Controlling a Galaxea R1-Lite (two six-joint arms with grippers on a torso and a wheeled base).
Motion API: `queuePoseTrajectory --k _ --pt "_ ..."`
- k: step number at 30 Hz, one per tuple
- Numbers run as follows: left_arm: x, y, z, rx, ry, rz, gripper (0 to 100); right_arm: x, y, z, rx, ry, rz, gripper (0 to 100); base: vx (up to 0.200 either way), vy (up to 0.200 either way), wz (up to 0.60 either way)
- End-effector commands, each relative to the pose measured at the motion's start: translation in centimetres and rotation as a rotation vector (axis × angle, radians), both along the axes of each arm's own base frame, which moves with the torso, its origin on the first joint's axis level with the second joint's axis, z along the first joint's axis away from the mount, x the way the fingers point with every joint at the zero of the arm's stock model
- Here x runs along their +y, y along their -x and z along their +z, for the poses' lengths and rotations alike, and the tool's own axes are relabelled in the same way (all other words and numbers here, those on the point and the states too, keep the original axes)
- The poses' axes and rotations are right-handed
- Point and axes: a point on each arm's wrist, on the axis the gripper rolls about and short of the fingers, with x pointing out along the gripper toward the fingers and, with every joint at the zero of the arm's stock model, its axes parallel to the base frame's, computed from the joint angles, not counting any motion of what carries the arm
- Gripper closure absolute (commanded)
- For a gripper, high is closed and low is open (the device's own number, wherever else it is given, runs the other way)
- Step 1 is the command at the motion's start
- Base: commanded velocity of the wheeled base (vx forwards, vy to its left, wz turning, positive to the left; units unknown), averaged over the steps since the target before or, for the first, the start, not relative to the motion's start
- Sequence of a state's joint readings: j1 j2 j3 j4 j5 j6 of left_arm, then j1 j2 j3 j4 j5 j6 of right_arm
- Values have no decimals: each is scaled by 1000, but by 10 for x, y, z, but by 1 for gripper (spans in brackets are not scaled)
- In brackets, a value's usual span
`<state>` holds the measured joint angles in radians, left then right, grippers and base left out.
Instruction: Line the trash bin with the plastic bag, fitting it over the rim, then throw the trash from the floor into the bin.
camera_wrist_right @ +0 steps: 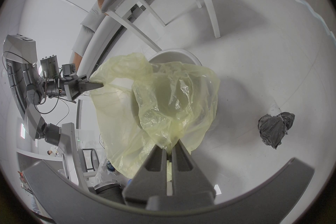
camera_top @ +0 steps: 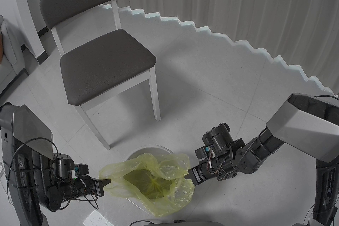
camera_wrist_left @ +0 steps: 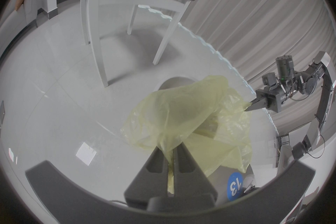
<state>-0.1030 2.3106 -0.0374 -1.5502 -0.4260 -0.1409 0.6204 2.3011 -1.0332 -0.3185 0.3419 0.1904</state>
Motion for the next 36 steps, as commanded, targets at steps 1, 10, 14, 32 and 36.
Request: queuePoseTrajectory --k 1,10,14,32,36 --pt "9 -2 -10 19 -4 32 100 -3 -6 -4 1 1 -16 100 0 0 0" --pt "8 -19 -17 -12 2 38 100 -3 -3 -5 14 12 -12 100 0 0 0" --pt "7 -23 -20 -21 3 35 100 -5 1 -6 20 30 -8 100 0 0 0" --pt "-3 -50 -19 -87 63 43 100 -6 26 77 -184 -36 64 0 0 0 0" --pt "-2 -49 -22 -76 61 45 0 24 14 63 -194 -45 107 0 0 0 0"
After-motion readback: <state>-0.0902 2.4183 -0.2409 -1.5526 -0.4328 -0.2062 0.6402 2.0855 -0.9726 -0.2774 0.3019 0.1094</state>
